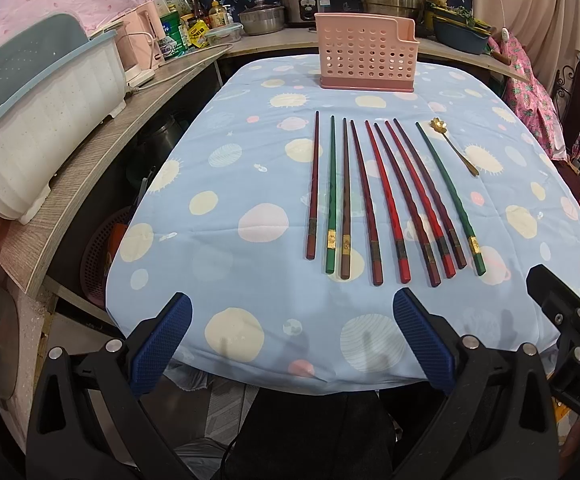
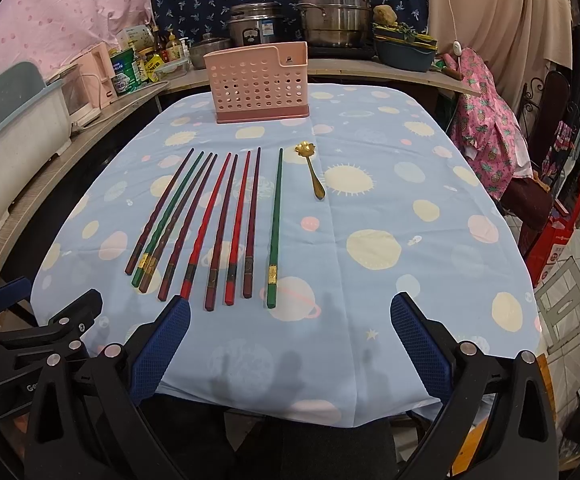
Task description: Organize utensils
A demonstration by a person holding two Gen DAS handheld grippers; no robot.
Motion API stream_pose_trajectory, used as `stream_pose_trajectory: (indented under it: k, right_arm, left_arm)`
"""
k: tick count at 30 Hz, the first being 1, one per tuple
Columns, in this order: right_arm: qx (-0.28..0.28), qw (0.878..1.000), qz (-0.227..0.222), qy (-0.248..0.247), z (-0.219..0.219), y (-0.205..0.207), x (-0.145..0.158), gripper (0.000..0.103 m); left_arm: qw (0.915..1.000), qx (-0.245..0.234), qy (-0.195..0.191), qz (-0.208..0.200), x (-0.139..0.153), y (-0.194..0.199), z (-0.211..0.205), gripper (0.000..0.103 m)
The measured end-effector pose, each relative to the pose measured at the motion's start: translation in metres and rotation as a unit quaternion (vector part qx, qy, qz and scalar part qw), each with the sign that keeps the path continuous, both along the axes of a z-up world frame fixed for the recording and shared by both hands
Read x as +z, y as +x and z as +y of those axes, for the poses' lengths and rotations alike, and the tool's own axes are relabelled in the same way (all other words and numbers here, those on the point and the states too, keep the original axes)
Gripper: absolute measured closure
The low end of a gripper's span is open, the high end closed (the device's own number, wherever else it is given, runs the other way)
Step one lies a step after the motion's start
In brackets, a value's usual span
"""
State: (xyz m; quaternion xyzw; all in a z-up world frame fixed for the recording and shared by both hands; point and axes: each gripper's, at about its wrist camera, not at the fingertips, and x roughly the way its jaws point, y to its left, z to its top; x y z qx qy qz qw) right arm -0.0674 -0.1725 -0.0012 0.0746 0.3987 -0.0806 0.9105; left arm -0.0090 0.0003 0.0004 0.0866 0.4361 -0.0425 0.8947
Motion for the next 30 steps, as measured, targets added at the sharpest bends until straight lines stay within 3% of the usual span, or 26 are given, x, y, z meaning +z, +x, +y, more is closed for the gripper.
stream_pose_trajectory:
  k: [23,30]
  right_arm:
    - [0.0,1.0,0.0,0.001,-0.0003,-0.0001,0.0004,0.007]
    - [-0.006,1.0,0.005,0.007,-0.008,0.0009,-0.0058,0.007]
  left_arm:
    - [1.0,0.0,0.0,0.0,-0.001,-0.0011,-0.0016,0.007]
    - [0.9997,0.003,-0.021,0.01,-0.0046,0.0047,0.0005,0.007]
